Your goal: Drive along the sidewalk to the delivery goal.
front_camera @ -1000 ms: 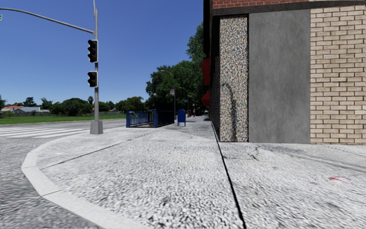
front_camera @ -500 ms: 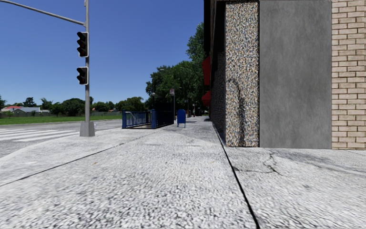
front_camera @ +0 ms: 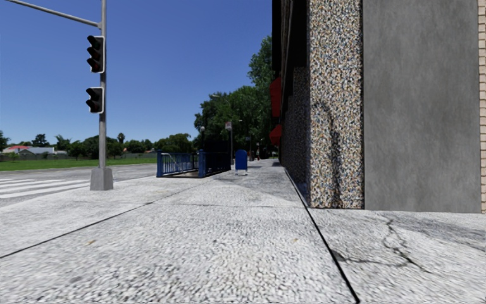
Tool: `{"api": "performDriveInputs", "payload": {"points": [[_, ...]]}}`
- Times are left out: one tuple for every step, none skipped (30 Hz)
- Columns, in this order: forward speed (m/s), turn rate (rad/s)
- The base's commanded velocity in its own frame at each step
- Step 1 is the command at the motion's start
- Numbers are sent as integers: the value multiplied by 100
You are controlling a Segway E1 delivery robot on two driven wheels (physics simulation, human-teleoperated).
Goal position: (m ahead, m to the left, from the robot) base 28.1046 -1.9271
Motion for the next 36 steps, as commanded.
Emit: {"api": "performDriveInputs", "payload": {"points": [[138, 0], [138, 0], [138, 0], [138, 0], [138, 0], [138, 0], [138, 0], [138, 0], [140, 0], [140, 0], [140, 0], [140, 0], [140, 0], [140, 0], [140, 0], [140, 0], [200, 0], [200, 0], [200, 0], [200, 0], [200, 0], [200, 0], [200, 0], [200, 0], [200, 0], [200, 0], [200, 0], [200, 0], [200, 0], [200, 0], [200, -7], [200, -13], [200, -13], [200, -15], [200, -16], [200, -16]]}}
